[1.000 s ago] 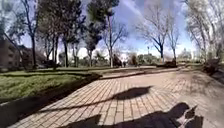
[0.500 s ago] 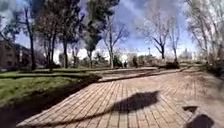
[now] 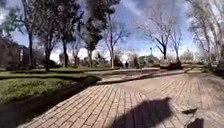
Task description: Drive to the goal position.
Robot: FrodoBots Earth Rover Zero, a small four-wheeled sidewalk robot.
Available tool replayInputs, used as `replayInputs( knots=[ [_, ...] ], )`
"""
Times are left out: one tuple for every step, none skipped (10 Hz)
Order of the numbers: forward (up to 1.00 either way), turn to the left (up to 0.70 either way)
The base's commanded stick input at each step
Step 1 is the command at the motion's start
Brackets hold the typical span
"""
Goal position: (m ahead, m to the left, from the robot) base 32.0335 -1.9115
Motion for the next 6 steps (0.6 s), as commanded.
replayInputs(
  knots=[
    [1.0,0.0],
    [1.0,0.0],
    [1.0,0.0],
    [1.0,0.0],
    [1.0,0.0],
    [1.0,0.0]
  ],
)
